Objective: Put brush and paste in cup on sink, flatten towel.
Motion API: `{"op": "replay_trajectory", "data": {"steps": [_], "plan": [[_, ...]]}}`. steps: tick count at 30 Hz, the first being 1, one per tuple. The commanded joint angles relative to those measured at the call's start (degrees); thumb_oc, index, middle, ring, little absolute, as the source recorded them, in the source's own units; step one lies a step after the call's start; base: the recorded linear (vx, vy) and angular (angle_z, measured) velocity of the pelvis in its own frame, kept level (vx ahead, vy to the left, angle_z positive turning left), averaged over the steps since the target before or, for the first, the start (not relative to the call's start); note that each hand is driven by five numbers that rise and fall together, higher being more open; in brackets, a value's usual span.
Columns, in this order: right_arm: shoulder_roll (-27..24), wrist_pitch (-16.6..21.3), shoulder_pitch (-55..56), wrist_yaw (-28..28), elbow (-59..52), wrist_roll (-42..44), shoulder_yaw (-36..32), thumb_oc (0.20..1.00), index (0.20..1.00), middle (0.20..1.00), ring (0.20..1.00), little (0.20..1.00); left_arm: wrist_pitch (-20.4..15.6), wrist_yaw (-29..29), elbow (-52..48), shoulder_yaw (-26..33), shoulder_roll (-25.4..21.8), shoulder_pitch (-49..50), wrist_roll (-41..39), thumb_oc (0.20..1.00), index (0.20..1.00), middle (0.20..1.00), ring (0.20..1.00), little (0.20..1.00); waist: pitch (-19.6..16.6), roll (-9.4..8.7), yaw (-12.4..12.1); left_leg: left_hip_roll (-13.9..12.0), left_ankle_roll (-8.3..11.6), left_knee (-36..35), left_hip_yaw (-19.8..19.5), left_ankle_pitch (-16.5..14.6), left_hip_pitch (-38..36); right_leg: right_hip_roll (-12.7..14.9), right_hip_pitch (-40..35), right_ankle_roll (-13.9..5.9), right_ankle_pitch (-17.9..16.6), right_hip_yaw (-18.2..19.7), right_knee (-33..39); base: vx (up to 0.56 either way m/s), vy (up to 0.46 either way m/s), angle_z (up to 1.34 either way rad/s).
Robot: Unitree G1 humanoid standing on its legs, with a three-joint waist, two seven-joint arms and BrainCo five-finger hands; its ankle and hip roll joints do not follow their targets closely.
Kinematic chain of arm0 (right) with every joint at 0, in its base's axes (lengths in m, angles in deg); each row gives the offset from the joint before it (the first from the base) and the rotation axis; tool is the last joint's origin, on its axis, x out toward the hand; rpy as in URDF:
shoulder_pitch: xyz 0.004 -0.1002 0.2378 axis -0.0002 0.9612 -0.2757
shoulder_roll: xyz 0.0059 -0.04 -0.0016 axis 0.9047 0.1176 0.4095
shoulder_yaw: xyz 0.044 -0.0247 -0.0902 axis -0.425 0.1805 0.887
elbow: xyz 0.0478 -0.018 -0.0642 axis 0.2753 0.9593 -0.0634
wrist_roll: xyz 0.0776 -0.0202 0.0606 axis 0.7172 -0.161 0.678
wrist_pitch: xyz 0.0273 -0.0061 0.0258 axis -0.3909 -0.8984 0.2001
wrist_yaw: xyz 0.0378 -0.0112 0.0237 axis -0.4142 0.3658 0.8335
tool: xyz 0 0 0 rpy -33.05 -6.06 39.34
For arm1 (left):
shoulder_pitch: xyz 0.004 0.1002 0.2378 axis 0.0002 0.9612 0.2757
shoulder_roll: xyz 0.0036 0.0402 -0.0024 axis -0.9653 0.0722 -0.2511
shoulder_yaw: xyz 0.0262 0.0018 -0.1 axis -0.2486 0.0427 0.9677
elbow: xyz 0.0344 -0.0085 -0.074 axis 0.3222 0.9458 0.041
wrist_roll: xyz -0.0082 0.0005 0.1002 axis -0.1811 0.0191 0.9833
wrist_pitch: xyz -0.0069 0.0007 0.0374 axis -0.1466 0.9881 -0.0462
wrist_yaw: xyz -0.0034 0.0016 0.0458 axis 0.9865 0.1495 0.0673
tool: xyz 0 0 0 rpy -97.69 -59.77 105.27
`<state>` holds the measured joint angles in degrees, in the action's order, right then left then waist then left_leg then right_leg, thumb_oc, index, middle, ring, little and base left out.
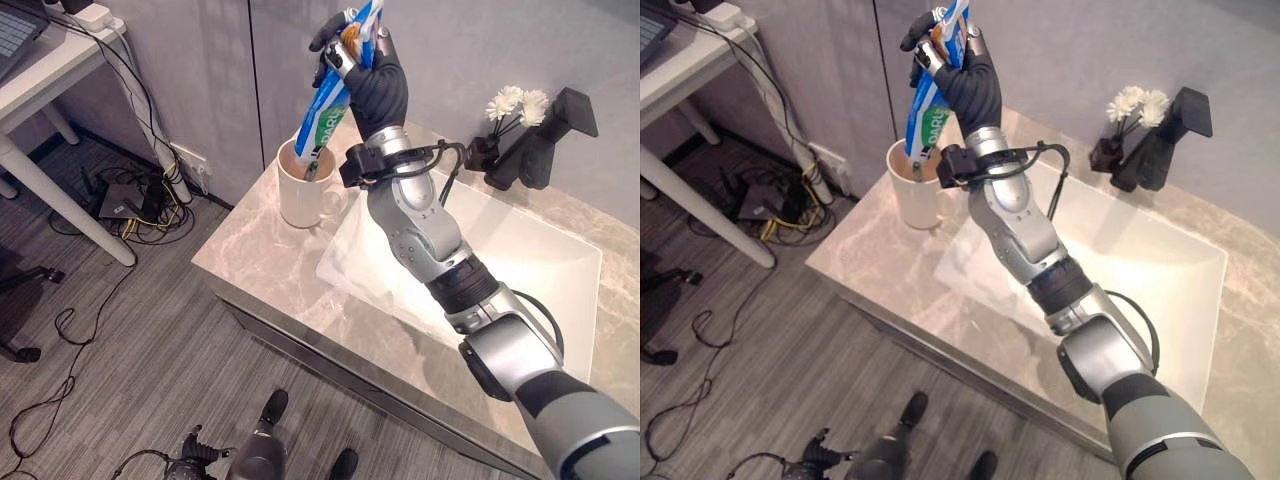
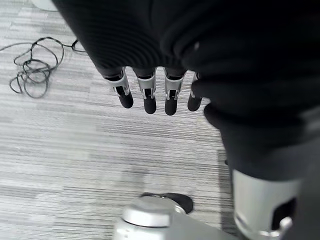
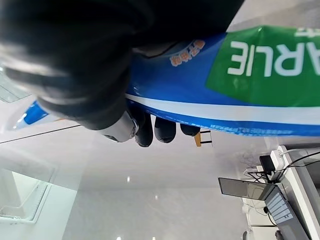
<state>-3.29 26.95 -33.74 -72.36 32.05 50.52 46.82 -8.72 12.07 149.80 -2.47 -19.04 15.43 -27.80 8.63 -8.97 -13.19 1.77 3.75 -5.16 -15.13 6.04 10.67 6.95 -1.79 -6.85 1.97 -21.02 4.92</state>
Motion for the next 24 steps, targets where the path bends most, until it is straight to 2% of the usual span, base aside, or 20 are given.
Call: {"op": "replay_trajectory", "data": {"steps": [1,15,16,17,24], "plan": [[-1.7,2.2,1.2,1.5,-2.9,-1.3,-0.2,0.2,0.2,0.2,0.2,0.2,-0.6,0.5,2.0,-2.2,0.1,0.4,-1.7,1.0,1.0,1.0,1.0,1.0,-2.0,0.61,0.1,-1.2,-0.83,0.2,4.1,-2.8,-3.6,3.3,-0.8,-2.26,-7.3,2.2,-0.5,0.0,0.0,0.0],[-2.0,1.5,4.0,2.2,-2.7,-2.4,-0.4,0.2,0.2,0.2,0.2,0.2,-0.7,1.6,-0.2,-3.0,0.1,1.7,-1.9,1.0,1.0,1.0,1.0,1.0,-1.8,0.68,-0.2,-1.1,-1.01,0.2,3.8,-2.8,-3.3,3.3,-0.7,-2.25,-7.2,2.2,-0.4,0.0,0.0,0.0],[-2.0,1.5,3.9,2.4,-2.5,-2.5,-0.3,0.489,0.489,0.489,0.489,0.489,-0.6,1.5,0.2,-2.9,0.1,1.6,-1.8,1.0,1.0,1.0,1.0,1.0,-1.8,0.62,-0.3,-1.1,-1.01,0.2,3.8,-2.8,-3.3,3.2,-0.6,-2.24,-7.2,2.2,-0.4,0.0,0.0,0.0],[-2.2,1.2,3.5,2.4,-1.8,-3.1,0.1,1.0,1.0,1.0,1.0,1.0,-0.7,1.4,0.6,-2.9,-0.1,1.5,-1.5,1.0,1.0,1.0,1.0,1.0,-1.8,0.51,-0.3,-1.1,-1.0,0.2,3.8,-2.8,-3.3,3.2,-0.6,-2.23,-7.2,2.3,-0.3,0.0,0.0,0.0],[-2.4,1.1,2.7,2.2,-1.3,-4.3,0.6,1.0,1.0,1.0,1.0,1.0,-0.9,1.3,-0.4,-3.2,-0.2,1.4,-1.6,1.0,1.0,1.0,1.0,1.0,-1.7,0.2,-0.4,-1.0,-1.07,0.2,3.8,-2.7,-3.3,3.1,-0.4,-2.17,-7.3,2.5,-0.3,0.0,0.0,0.0]]}}
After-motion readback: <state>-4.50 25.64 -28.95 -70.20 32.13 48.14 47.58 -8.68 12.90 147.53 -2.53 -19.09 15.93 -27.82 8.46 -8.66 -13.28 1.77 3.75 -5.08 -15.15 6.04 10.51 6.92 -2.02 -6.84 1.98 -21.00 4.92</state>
